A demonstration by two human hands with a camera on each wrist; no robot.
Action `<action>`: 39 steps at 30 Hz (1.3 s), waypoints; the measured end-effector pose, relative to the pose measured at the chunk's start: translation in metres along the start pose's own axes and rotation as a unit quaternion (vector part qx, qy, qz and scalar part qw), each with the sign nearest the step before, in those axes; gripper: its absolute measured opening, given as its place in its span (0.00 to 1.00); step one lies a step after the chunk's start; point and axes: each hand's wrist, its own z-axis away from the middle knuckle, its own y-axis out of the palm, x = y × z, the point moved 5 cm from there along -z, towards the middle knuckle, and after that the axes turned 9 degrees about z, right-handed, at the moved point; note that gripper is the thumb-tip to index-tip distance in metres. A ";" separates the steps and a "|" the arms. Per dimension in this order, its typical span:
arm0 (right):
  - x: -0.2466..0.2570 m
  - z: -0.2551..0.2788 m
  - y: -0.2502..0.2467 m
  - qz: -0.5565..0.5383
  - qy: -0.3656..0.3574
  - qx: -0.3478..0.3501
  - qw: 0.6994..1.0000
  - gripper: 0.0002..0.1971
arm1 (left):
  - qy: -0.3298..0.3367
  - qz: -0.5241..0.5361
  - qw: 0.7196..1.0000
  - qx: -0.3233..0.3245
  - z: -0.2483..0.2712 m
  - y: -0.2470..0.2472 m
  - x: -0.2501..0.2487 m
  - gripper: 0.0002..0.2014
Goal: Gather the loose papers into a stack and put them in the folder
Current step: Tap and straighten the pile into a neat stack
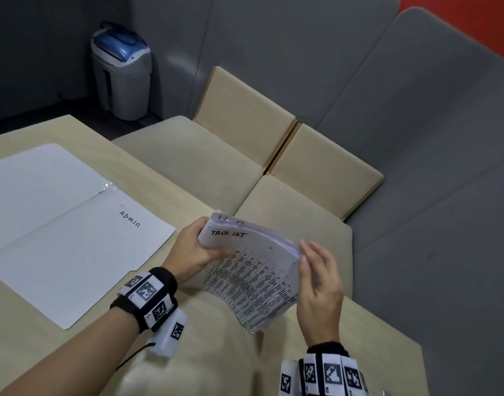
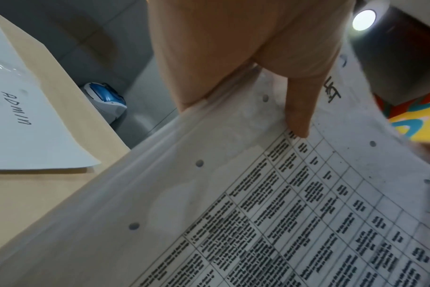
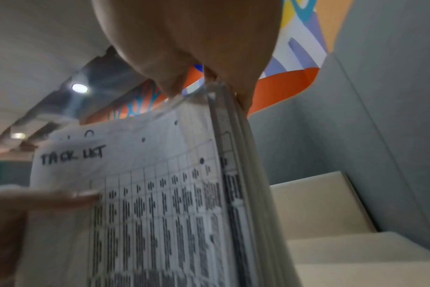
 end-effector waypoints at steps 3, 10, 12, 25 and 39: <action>-0.003 0.006 0.003 0.036 0.011 0.006 0.999 0.19 | -0.020 -0.011 1.000 0.019 -0.003 -0.003 0.005 0.24; -0.006 0.008 0.004 -0.022 0.072 0.042 0.996 0.43 | -0.045 0.052 0.997 -0.015 -0.005 -0.005 0.015 0.13; -0.025 0.014 0.004 -0.134 0.170 0.020 0.976 0.55 | -0.055 0.114 0.991 -0.032 -0.003 -0.006 0.014 0.16; -0.069 0.070 0.032 -0.437 0.377 0.062 0.814 0.33 | -0.139 0.394 0.908 -0.016 0.012 -0.008 0.024 0.33; -0.035 0.049 0.021 -0.172 0.245 -0.014 0.954 0.05 | 0.014 0.051 0.996 -0.069 0.020 -0.002 0.006 0.09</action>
